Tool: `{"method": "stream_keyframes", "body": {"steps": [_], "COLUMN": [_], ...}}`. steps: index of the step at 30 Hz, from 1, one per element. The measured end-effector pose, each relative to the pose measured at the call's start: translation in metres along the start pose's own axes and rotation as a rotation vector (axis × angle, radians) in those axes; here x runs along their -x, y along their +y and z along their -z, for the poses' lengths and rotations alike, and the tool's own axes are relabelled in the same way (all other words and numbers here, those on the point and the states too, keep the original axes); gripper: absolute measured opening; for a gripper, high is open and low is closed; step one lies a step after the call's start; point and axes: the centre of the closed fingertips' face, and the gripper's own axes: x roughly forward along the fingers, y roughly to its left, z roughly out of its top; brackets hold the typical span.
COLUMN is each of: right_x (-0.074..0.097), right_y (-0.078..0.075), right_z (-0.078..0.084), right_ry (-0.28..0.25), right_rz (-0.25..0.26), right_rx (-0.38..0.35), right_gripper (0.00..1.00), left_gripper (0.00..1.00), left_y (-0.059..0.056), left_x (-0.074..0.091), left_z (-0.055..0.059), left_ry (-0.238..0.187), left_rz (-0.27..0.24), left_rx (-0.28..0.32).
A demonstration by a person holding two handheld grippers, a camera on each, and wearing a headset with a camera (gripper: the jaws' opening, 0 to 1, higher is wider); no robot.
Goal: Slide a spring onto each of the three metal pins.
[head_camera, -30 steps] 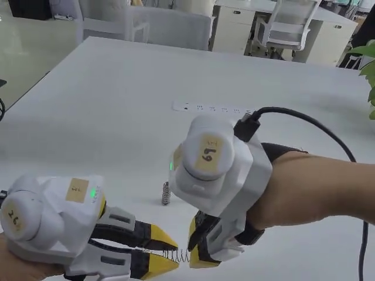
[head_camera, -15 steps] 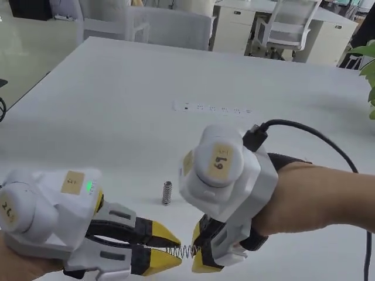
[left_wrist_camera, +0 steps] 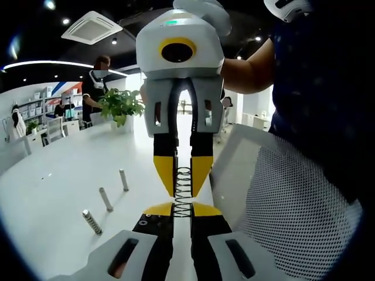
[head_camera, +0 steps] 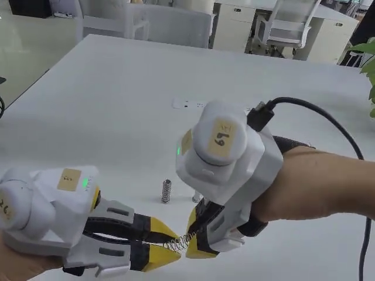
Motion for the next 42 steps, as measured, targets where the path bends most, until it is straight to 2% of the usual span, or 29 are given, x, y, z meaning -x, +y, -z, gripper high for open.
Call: {"method": "stream_keyframes", "body": {"steps": [9,21,37,42], "right_x": [0.008,0.007,0.007,0.007], "right_y": [0.0,-0.001,-0.003,-0.004], "right_z": [-0.017,-0.021,-0.022,-0.024], "right_ry": [-0.042,-0.002,-0.005,-0.003], "right_rz": [0.007,0.015,0.017,0.017], "right_rx": [-0.027,-0.006,-0.016,-0.011], "right_gripper": [0.07,0.07,0.07,0.07], "left_gripper": [0.03,0.03,0.03,0.06], "left_y": [0.0,0.001,0.003,0.003], "left_x": [0.001,-0.001,-0.004,-0.004], "left_z": [-0.004,-0.005,-0.004,0.002], "left_ry": [-0.026,-0.038,-0.029,-0.004], "left_rz": [-0.004,-0.007,-0.011,-0.012], "left_rx": [0.007,0.016,0.008,0.01]}}
